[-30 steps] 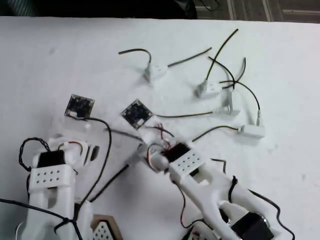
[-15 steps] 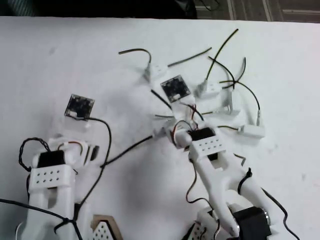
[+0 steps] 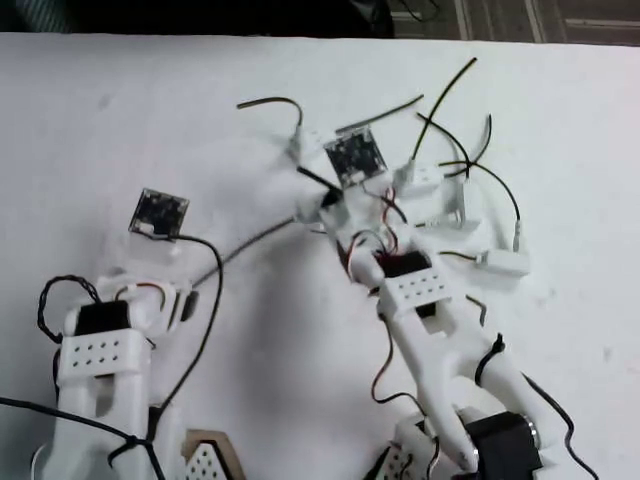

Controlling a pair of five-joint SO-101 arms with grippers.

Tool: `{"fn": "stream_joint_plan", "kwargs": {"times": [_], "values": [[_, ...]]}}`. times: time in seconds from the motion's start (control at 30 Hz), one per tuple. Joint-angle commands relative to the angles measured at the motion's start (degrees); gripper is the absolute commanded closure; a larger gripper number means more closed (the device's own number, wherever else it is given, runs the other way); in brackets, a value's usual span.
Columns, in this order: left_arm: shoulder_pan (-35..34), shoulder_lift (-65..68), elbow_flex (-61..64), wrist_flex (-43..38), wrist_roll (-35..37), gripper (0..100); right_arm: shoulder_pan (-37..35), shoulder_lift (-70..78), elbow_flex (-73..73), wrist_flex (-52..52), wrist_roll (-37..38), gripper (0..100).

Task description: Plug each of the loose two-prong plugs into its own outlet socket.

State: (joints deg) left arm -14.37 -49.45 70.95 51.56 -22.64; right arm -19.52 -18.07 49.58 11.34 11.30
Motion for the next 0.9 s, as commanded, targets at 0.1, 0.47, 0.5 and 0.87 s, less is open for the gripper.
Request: {"fn": "stream_joint_plan", "kwargs": {"times": [0.1, 0.47, 0.5, 0.87], "values": [[-0.6, -1.2, -0.3, -0.9, -0.5, 75, 0.4, 12.8, -14.8, -1.5, 0.4, 97.7], [-0.5, -1.1, -0.3, -1.1, -0.6, 75, -1.4, 21.2, -34.3, 28.1, -2.0, 57.7], [-0.6, -1.1, -0.3, -1.5, -0.6, 75, -1.8, 19.7, -35.6, 30.8, -2.0, 56.3], [-0.2, -1.5, 2.2, -6.6, -0.3, 76, -2.7, -0.7, -37.8, 54.2, -2.5, 76.5]]}}
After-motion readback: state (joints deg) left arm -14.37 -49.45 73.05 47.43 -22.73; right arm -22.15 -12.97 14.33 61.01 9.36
